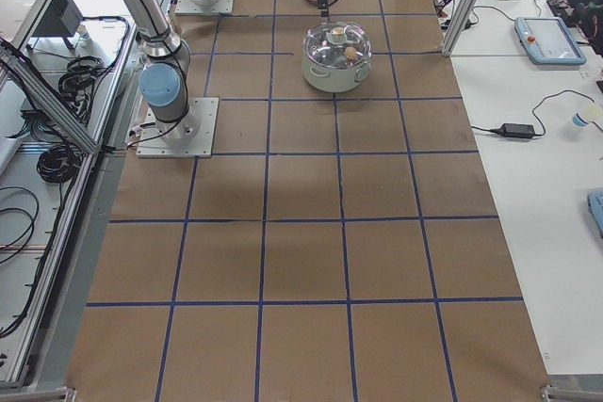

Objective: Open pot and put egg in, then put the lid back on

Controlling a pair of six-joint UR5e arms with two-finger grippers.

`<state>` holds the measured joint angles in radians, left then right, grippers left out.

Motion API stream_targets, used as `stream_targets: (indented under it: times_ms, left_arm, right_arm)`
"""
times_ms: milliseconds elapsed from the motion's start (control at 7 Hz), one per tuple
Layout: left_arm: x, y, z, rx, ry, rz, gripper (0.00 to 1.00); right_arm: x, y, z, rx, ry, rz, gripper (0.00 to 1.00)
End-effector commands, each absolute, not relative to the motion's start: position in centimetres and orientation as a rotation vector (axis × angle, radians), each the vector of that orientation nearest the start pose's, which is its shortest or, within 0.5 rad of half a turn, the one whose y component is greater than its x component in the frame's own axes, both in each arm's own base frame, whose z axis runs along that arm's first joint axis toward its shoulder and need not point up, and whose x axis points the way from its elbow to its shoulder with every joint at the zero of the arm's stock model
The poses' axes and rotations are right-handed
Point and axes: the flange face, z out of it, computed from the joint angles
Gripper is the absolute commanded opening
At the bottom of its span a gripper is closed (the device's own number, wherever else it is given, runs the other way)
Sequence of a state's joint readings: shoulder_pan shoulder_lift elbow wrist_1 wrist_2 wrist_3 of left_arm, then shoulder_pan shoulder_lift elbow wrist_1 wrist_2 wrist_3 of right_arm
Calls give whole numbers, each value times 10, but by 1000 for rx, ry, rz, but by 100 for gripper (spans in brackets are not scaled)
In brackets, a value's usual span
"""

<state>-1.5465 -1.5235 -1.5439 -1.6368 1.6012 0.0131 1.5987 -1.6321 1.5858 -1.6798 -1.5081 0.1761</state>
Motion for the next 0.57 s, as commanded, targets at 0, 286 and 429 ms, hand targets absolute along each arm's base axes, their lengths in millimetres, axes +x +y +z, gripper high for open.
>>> stream_targets:
  times_ms: [0,286,429]
  left_arm:
    - [-118,-474,517,-17,3109,-11,100]
    - [-119,-474,518,-15,3108,-13,100]
    - [-118,-474,518,-17,3108,-13,100]
  right_arm:
    - [152,-475,523,237,3051,-220,100]
    - [150,-475,521,243,3055,-214,100]
    - [150,-474,520,241,3057,-207,100]
